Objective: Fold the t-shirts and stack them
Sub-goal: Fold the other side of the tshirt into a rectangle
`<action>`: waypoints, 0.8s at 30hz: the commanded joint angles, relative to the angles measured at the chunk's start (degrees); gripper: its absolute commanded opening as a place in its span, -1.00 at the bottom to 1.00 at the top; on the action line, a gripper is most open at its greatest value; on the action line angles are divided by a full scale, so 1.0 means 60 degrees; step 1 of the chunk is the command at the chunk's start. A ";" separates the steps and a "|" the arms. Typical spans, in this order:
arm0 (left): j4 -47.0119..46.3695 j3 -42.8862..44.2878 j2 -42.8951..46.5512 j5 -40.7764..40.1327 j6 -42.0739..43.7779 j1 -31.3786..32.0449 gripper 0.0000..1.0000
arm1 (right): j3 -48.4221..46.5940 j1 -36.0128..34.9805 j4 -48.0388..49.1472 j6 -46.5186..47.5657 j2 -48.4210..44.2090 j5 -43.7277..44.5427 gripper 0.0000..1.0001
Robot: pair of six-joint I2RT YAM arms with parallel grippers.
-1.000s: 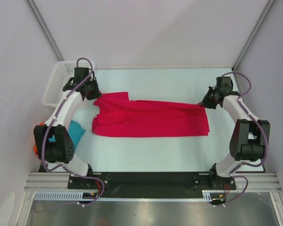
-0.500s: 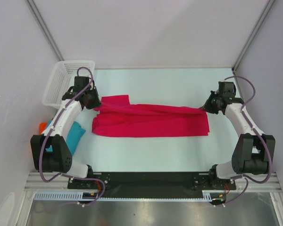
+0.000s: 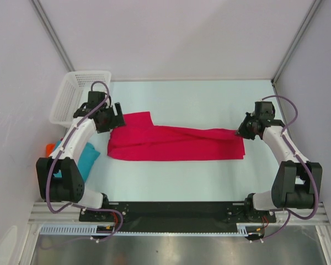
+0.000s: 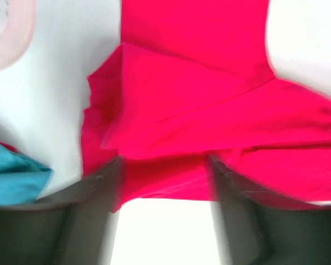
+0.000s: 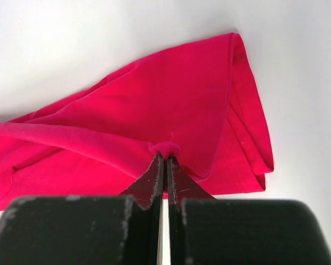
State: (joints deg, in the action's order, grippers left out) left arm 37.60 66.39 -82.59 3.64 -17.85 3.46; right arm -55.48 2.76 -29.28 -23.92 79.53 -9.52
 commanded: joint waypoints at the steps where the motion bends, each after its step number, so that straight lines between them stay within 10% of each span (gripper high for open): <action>1: 0.0178 0.0711 -0.0210 -0.0108 -0.0043 0.0052 0.98 | -0.0215 -0.0094 0.0192 -0.0071 0.0178 -0.0069 -1.00; 24: 0.0661 0.6249 -0.6405 -0.0694 -0.0629 -0.0182 0.97 | -0.0816 -0.0226 -0.0526 0.0208 -0.0013 -0.0069 -1.00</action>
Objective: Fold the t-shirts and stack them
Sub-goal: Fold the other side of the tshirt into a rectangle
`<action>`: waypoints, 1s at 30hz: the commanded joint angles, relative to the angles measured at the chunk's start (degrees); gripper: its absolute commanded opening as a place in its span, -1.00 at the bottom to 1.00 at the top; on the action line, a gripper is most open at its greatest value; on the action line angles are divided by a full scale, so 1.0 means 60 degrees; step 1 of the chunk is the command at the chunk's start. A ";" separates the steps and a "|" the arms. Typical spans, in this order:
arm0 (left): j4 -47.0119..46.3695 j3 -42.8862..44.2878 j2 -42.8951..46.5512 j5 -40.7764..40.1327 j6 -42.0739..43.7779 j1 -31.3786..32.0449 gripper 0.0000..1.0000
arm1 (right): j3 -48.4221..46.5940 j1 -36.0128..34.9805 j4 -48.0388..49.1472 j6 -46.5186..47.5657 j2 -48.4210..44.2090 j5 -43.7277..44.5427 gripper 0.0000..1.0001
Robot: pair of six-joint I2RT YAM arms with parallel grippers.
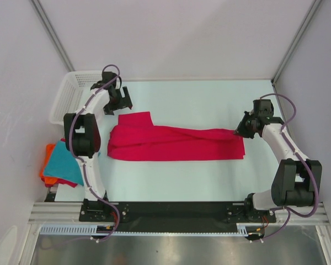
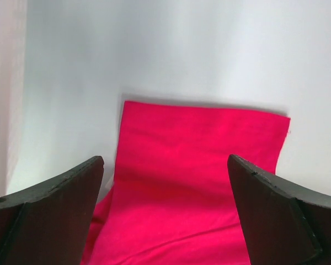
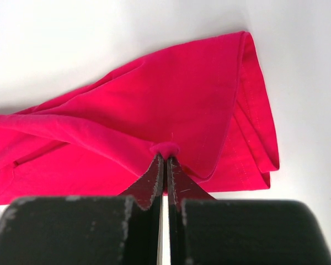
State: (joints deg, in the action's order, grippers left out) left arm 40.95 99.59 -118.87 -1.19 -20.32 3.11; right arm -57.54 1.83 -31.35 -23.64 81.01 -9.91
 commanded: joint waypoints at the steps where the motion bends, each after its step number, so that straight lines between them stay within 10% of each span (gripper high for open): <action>1: 0.0104 0.0745 -0.0475 0.0111 -0.0232 -0.0167 0.97 | -0.0517 -0.0070 -0.0194 0.0175 -0.0245 0.0011 -1.00; 20: -0.0453 0.0511 -0.1326 0.0638 -0.0613 -0.0490 0.93 | -0.0986 -0.0275 -0.0619 0.0248 -0.0113 0.0319 -1.00; 30: 0.0074 0.0862 -0.1780 -0.1309 -0.0379 -0.0490 0.91 | -0.1352 -0.0275 -0.0897 0.0307 -0.0099 0.0275 -1.00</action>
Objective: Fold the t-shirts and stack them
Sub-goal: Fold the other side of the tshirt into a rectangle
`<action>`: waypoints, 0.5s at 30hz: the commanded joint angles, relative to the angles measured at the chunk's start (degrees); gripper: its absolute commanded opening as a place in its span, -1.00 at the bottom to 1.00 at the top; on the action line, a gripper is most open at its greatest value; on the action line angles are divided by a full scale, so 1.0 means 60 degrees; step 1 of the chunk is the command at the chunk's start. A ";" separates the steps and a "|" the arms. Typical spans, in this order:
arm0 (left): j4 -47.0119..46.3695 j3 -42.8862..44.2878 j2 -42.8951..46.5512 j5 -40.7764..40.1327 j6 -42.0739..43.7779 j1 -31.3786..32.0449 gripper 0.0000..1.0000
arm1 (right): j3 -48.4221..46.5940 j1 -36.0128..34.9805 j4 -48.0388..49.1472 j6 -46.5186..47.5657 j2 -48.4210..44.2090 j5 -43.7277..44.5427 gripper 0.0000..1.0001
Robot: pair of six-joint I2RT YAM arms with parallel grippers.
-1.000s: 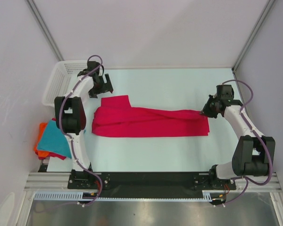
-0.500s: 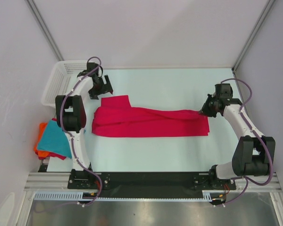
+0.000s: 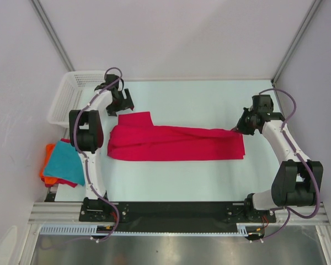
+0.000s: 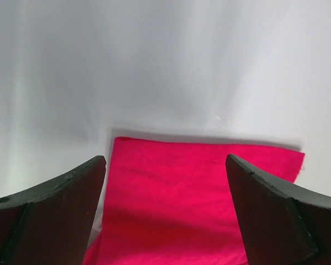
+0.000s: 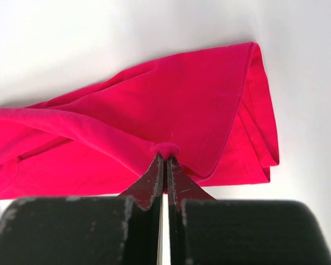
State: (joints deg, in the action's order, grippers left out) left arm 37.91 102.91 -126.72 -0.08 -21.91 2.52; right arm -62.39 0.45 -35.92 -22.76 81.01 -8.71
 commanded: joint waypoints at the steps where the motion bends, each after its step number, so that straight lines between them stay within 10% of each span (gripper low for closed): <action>1: 0.0682 0.0323 -0.0502 -0.1786 -0.0084 -0.0391 0.90 | -0.0573 -0.0045 -0.0165 0.0161 -0.0113 0.0046 -1.00; 15: 0.0157 -0.0525 -0.0794 -0.0883 -0.0552 -0.0684 0.78 | -0.1613 -0.0045 -0.1043 0.0264 -0.0846 -0.0203 -1.00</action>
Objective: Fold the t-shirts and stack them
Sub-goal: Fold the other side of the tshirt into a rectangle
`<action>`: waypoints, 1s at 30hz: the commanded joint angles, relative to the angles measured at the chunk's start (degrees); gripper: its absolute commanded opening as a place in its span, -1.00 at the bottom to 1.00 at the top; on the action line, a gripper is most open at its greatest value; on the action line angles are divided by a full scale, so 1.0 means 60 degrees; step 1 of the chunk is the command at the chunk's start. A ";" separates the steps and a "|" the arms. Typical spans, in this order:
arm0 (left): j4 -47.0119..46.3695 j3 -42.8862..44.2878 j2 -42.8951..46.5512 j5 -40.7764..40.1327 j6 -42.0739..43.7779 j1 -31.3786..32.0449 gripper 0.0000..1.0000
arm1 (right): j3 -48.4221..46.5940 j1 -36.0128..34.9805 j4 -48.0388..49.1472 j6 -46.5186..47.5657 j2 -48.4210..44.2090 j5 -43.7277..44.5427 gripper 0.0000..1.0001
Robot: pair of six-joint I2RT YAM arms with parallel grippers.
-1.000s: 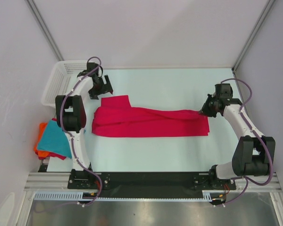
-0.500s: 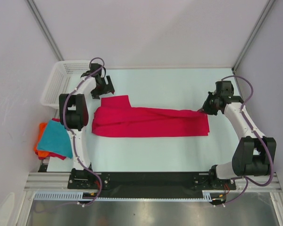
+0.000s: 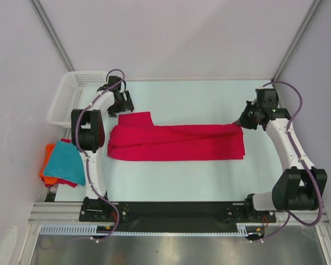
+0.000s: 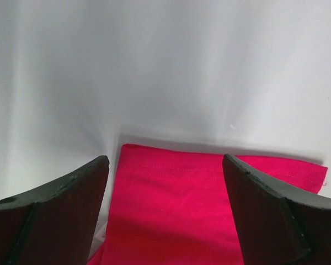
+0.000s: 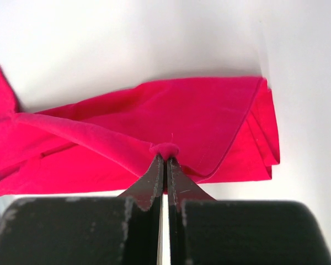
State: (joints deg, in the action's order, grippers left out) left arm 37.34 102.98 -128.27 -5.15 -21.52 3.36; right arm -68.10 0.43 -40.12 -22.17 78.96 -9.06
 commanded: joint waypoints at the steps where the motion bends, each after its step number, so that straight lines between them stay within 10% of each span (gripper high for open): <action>1: 0.0222 -0.0581 -0.0565 0.0008 -0.0676 -0.0808 0.75 | -0.0721 -0.0042 -0.0388 0.0194 -0.0518 -0.0145 -1.00; 9: -0.0085 -0.0727 -0.0610 0.0710 -0.0749 -0.0925 0.35 | -0.1058 -0.0042 -0.0755 0.0341 -0.0650 -0.0131 -1.00; 12: -0.0145 -0.0596 -0.0741 0.1310 -0.0735 -0.0925 -0.23 | -0.1058 -0.0042 -0.0769 0.0341 -0.0650 -0.0174 -1.00; 13: -0.0145 -0.0567 -0.0785 0.1486 -0.0749 -0.0925 -0.85 | -0.1044 -0.0042 -0.0755 0.0327 -0.0621 -0.0175 -1.00; 14: -0.0130 -0.0552 -0.0785 0.1517 -0.0764 -0.0925 -1.00 | -0.1043 -0.0042 -0.0755 0.0341 -0.0621 -0.0175 -1.00; 30: -0.0160 -0.0581 0.0400 0.1884 -0.0442 -0.0911 -1.00 | -0.0487 -0.0042 -0.0389 0.0283 -0.0518 -0.0379 -1.00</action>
State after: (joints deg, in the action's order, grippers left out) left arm 33.39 100.92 -128.57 5.19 -23.92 -0.10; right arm -71.72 0.43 -44.23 -20.88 76.79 -10.22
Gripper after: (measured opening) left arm 0.004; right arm 0.020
